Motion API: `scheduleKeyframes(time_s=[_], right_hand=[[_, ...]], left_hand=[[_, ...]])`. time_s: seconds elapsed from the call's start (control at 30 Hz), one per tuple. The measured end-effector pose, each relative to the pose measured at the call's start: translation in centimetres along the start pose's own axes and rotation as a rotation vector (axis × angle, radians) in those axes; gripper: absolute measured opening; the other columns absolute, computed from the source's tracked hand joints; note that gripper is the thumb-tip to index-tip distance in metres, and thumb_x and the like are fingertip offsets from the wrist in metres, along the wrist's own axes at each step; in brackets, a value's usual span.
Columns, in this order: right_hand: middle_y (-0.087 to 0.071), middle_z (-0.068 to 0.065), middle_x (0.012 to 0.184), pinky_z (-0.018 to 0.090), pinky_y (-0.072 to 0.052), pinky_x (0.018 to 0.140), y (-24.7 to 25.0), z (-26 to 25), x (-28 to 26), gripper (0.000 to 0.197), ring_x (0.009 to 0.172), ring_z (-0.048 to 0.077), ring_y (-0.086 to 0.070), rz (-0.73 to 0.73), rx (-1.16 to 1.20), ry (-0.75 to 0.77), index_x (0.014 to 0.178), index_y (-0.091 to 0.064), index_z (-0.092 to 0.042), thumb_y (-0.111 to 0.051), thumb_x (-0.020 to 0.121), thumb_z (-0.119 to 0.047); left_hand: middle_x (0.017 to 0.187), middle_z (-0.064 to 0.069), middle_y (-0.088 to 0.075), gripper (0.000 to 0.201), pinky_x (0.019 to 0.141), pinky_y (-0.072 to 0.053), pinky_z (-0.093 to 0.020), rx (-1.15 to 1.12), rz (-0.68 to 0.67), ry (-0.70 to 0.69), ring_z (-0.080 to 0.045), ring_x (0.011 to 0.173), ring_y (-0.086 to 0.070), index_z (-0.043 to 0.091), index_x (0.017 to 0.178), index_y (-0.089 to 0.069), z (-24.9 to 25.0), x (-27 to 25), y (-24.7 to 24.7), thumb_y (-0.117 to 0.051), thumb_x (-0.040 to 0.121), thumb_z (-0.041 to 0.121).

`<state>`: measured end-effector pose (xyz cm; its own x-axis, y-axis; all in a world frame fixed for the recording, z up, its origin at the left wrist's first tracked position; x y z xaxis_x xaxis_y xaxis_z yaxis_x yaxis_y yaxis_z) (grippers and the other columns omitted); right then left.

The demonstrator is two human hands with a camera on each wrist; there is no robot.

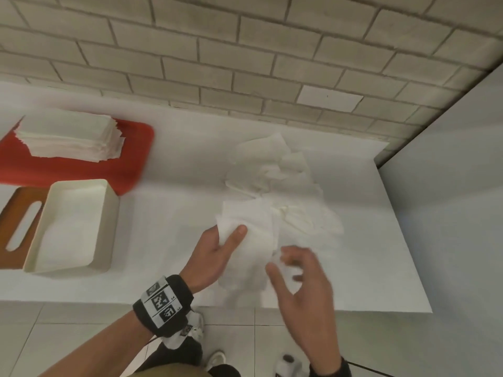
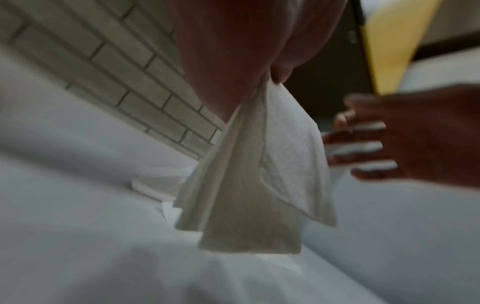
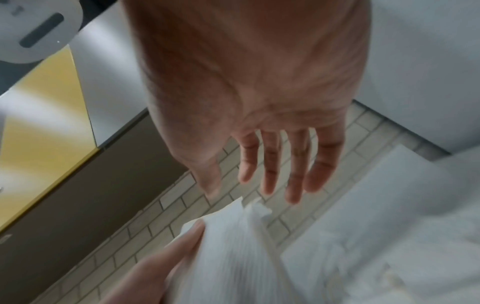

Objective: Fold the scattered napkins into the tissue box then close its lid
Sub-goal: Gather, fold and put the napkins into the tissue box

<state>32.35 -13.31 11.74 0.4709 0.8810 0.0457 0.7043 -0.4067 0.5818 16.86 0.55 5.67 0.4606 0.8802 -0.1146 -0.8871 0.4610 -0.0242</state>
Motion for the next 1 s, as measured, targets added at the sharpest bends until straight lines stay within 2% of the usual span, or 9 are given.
scheduleKeyframes(time_s=[0.07,0.2,0.3,0.4,0.57,0.7,0.77,0.9,1.0], right_hand=[[-0.050,-0.025,0.139,0.028,-0.051,0.101,1.5,-2.1,1.2,0.037,0.132,0.004,-0.055,0.034,0.009,0.116,0.130,-0.053,-0.048,-0.073,0.099,-0.047],[-0.041,-0.020,0.156,0.036,-0.037,0.122,-2.2,-6.1,4.0,0.071,0.153,0.012,-0.033,-0.483,0.018,0.288,0.154,-0.045,-0.052,-0.081,0.093,-0.047],[-0.049,-0.023,0.144,0.033,-0.034,0.122,-5.7,-7.9,4.2,0.059,0.146,0.009,-0.032,-0.758,-0.118,0.389,0.140,-0.059,-0.056,-0.086,0.088,-0.050],[-0.048,-0.023,0.137,0.025,-0.033,0.116,-9.0,-9.8,3.2,0.041,0.140,0.011,-0.033,-0.833,-0.193,0.528,0.121,-0.071,-0.053,-0.090,0.085,-0.049],[-0.056,-0.022,0.133,0.016,-0.036,0.104,-13.6,-13.8,2.0,0.017,0.130,0.011,-0.043,-0.746,-0.140,0.634,0.099,-0.079,-0.039,-0.090,0.086,-0.040],[-0.075,-0.014,0.102,0.024,-0.052,0.094,-16.2,-17.9,5.9,0.015,0.105,0.007,-0.069,-0.567,-0.046,0.532,0.095,-0.073,-0.021,-0.087,0.092,-0.023],[-0.075,-0.011,0.091,0.027,-0.056,0.091,-18.0,-20.8,8.8,0.016,0.093,0.004,-0.071,-0.441,-0.092,0.514,0.096,-0.071,-0.018,-0.086,0.092,-0.019],[-0.074,-0.009,0.089,0.040,-0.058,0.079,-22.1,-28.4,12.0,0.011,0.084,0.014,-0.071,-0.083,-0.181,0.662,0.099,-0.070,-0.020,-0.080,0.095,-0.017],[-0.073,-0.002,0.095,0.036,-0.056,0.071,-24.1,-31.9,10.1,0.011,0.084,0.019,-0.068,0.163,-0.128,0.780,0.101,-0.072,-0.015,-0.075,0.094,-0.007]], left_hand=[[0.121,0.007,-0.079,0.028,0.100,-0.059,-0.045,0.177,-0.123,-0.153,-0.015,0.113,-0.075,0.020,0.126,-0.074,1.0,-1.5,-0.4,-0.054,0.112,0.032],[0.138,0.010,-0.067,0.032,0.104,-0.053,-0.030,0.474,-0.320,-0.423,-0.010,0.125,-0.066,0.022,0.142,-0.066,2.2,-4.9,-0.8,-0.050,0.114,0.025],[0.146,0.003,-0.062,0.040,0.107,-0.054,-0.041,0.567,-0.372,-0.423,-0.017,0.132,-0.063,0.022,0.150,-0.059,1.5,-6.6,0.9,-0.045,0.116,0.035],[0.151,0.003,-0.059,0.043,0.104,-0.055,-0.046,0.655,-0.326,-0.442,-0.020,0.131,-0.063,0.033,0.154,-0.050,1.0,-8.3,3.8,-0.038,0.115,0.047],[0.146,0.006,-0.062,0.037,0.106,-0.056,-0.042,0.507,-0.237,-0.379,-0.016,0.131,-0.063,0.032,0.150,-0.054,1.3,-9.7,8.8,-0.049,0.113,0.039],[0.114,0.016,-0.073,0.023,0.088,-0.056,-0.035,0.402,0.097,-0.232,-0.009,0.106,-0.071,0.035,0.115,-0.075,2.5,-9.7,17.8,-0.059,0.107,0.050],[0.111,0.019,-0.076,0.020,0.093,-0.054,-0.034,0.404,0.255,-0.212,-0.007,0.110,-0.070,0.033,0.109,-0.077,3.5,-10.2,24.0,-0.061,0.106,0.046],[0.126,0.017,-0.073,0.021,0.105,-0.054,-0.048,0.531,0.443,-0.241,-0.010,0.117,-0.068,0.033,0.125,-0.072,6.2,-10.1,35.2,-0.065,0.106,0.028],[0.133,0.005,-0.071,0.067,0.095,-0.060,-0.047,0.369,0.545,-0.278,-0.021,0.116,-0.073,0.043,0.155,-0.040,8.8,-9.7,41.8,-0.075,0.101,0.023]])
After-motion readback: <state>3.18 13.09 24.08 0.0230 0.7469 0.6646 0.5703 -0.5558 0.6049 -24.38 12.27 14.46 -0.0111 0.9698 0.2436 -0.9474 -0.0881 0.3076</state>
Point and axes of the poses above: each hand's wrist, its own x-axis towards the middle knuckle, its own y-axis out of the back of the hand, z = x × y, the point moved 9 cm from there along x, towards the middle knuckle
